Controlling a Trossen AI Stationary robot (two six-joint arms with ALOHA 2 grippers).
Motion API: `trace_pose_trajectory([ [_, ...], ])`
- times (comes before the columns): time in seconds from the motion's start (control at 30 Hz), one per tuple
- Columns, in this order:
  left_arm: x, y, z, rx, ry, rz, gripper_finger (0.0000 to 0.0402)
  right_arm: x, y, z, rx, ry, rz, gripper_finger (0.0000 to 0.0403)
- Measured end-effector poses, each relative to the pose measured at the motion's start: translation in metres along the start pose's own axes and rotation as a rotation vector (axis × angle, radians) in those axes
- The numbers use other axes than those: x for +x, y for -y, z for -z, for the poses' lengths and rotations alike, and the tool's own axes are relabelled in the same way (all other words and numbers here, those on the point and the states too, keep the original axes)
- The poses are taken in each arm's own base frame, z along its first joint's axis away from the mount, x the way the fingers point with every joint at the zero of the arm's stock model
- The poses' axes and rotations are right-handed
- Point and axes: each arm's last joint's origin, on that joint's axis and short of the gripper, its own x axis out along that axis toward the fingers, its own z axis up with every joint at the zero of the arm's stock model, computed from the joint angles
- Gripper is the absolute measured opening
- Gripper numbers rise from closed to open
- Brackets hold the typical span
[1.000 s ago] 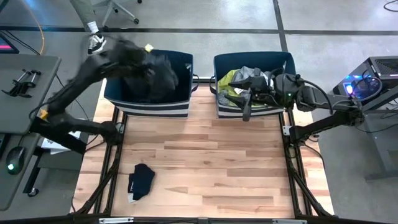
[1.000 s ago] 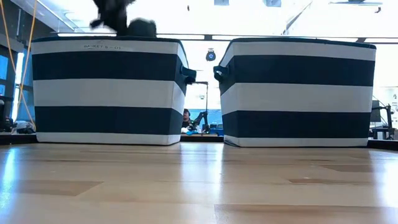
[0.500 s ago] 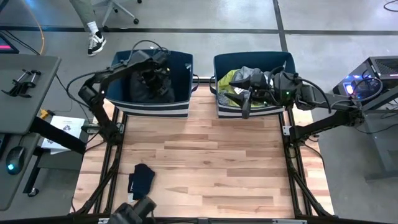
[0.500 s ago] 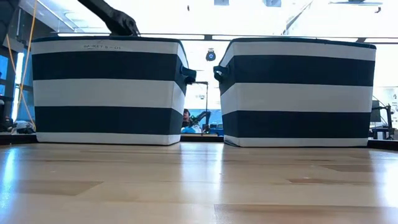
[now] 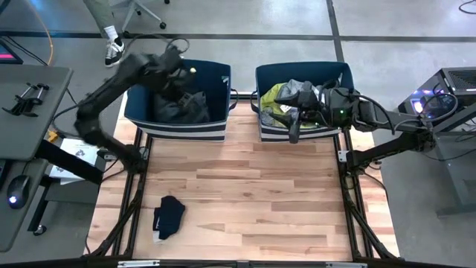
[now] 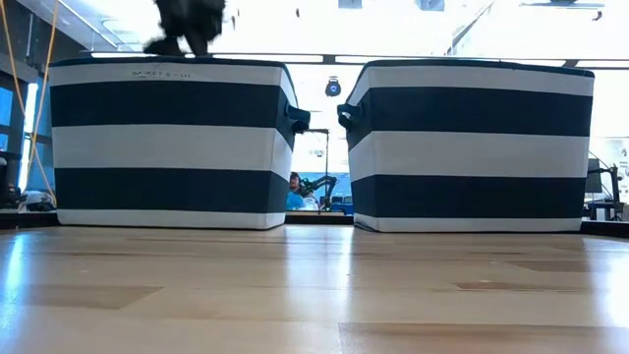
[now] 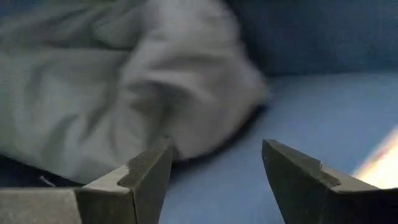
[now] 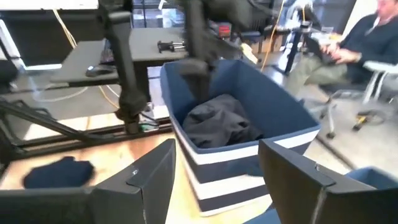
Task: Sort clothes
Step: Put the dark blue shirt into the left blue laundry bin
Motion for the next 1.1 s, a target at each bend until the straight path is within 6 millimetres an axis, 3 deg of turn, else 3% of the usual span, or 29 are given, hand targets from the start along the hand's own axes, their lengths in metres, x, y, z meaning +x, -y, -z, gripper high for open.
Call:
trace_pose_trajectory([
  [0.1,-0.028,0.03,0.033,0.019,0.096,0.036,0.0236,0.002,0.005,-0.001,-0.061,0.013,0.024,0.0215],
  [0.2,-0.041,0.056,0.071,0.033,0.106,0.118,0.0236,0.006,0.011,-0.001,-0.121,0.012,0.051,0.0215],
  [0.3,-0.044,0.081,0.108,0.036,0.062,0.176,0.0236,0.011,0.017,-0.001,-0.173,0.008,0.078,0.0215],
  [0.4,-0.034,0.103,0.142,-0.012,-0.012,0.165,0.0236,0.019,0.022,0.0,-0.22,0.002,0.093,0.0215],
  [0.53,-0.007,0.13,0.182,-0.086,-0.104,0.146,0.0236,0.029,0.027,0.002,-0.263,-0.009,0.06,0.0215],
  [0.73,0.054,0.163,0.235,-0.205,-0.217,0.119,0.0236,0.039,0.032,0.008,-0.269,-0.036,-0.021,0.0215],
  [0.97,0.125,0.154,0.291,-0.385,-0.485,-0.224,0.0236,0.04,0.033,0.013,-0.269,-0.087,-0.044,0.0215],
  [1.1,0.163,0.151,0.309,-0.359,-0.481,-0.136,0.0236,0.04,0.033,0.016,-0.263,-0.113,-0.051,0.0215],
])
